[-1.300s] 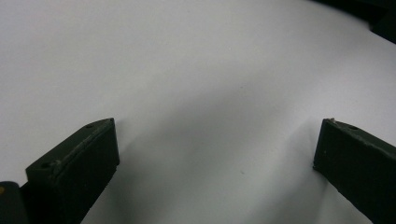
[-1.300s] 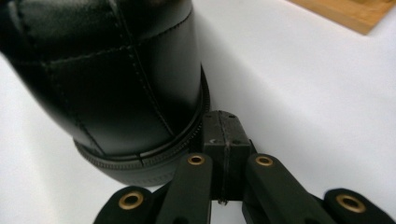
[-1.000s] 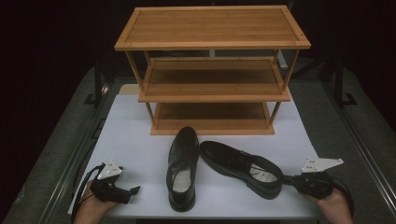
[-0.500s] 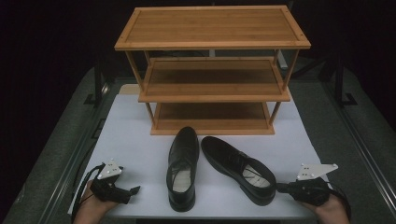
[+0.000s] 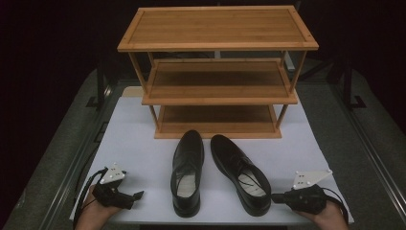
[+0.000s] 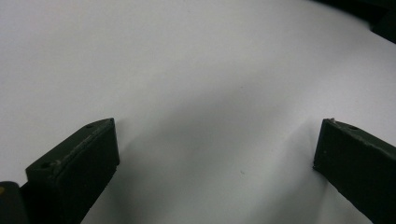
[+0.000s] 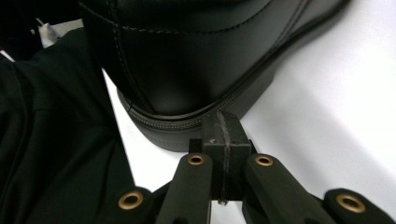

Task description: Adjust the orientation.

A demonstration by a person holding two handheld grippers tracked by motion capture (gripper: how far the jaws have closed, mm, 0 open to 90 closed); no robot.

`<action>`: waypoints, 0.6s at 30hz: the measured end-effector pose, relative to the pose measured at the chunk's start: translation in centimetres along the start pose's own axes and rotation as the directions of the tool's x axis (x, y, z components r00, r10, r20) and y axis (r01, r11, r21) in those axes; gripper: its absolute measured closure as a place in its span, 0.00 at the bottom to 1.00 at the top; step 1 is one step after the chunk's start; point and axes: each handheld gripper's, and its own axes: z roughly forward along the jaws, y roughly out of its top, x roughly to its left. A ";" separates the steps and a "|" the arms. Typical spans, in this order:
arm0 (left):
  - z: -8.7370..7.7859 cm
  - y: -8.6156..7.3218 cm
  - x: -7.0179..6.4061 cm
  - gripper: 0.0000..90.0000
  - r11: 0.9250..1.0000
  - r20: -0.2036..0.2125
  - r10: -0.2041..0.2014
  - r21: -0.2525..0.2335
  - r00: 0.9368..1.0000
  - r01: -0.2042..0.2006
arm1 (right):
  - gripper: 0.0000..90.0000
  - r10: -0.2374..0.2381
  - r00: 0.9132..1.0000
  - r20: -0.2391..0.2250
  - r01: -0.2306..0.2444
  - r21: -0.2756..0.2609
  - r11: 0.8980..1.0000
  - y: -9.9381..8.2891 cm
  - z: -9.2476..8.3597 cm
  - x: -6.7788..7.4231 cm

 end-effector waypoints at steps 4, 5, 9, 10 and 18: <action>0.0 0.0 0.0 0.00 1.000 0.001 0.000 0.000 1.000 0.000 | 1.00 -0.023 0.999 -0.032 0.023 0.008 1.000 0.5 0.7 0.6; 0.0 0.0 0.0 0.00 1.000 0.000 0.000 0.000 1.000 0.000 | 1.00 -0.028 0.999 -0.037 0.029 0.009 1.000 0.6 0.8 0.7; 0.0 0.0 0.0 0.00 1.000 0.000 0.000 0.000 1.000 0.000 | 1.00 -0.052 0.997 -0.060 0.053 0.016 0.998 1.2 1.6 1.3; 0.0 0.0 0.0 0.00 1.000 0.001 0.000 0.000 1.000 0.000 | 1.00 -0.061 0.996 -0.065 0.062 0.016 0.998 1.4 1.8 1.4; 0.0 0.0 0.0 0.00 1.000 0.000 0.000 0.000 1.000 0.000 | 1.00 -0.103 0.992 -0.079 0.104 0.016 0.994 2.2 2.5 1.9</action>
